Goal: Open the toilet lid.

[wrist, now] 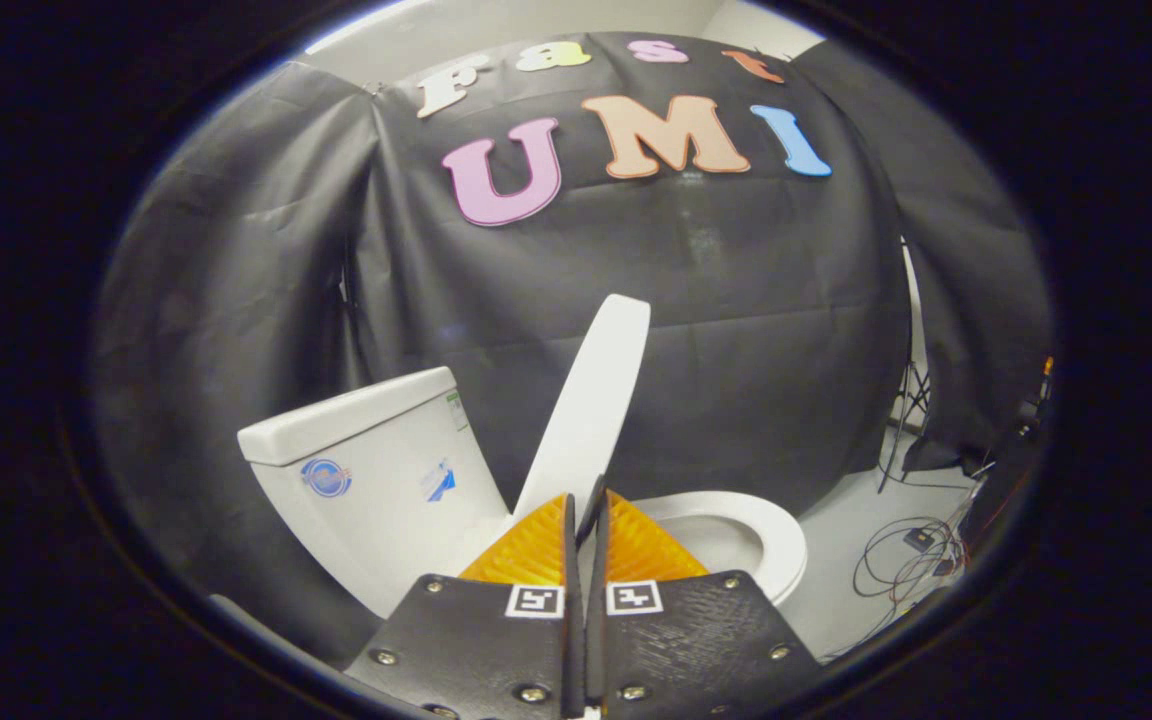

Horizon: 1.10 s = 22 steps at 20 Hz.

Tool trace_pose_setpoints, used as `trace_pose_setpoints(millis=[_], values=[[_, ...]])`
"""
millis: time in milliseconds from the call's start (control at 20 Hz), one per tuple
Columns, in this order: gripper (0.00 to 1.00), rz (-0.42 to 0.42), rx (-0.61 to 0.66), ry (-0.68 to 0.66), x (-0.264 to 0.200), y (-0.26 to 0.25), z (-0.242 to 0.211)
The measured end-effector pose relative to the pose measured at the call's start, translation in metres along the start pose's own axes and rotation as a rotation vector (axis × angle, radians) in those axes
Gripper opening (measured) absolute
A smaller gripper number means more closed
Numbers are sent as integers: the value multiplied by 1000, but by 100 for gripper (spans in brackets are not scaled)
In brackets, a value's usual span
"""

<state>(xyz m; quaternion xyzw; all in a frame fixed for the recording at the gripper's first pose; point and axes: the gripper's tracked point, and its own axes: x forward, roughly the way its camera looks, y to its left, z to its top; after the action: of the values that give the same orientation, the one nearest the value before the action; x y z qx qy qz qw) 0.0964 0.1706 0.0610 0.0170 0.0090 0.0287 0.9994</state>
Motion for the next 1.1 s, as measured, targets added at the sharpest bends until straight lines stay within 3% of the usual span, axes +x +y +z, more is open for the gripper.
trace_pose_setpoints(millis=[750, 1100], values=[[1, -49, -145, -89, 3, 52, 14], [1, -11, -171, -100, 8, 79, 15]])
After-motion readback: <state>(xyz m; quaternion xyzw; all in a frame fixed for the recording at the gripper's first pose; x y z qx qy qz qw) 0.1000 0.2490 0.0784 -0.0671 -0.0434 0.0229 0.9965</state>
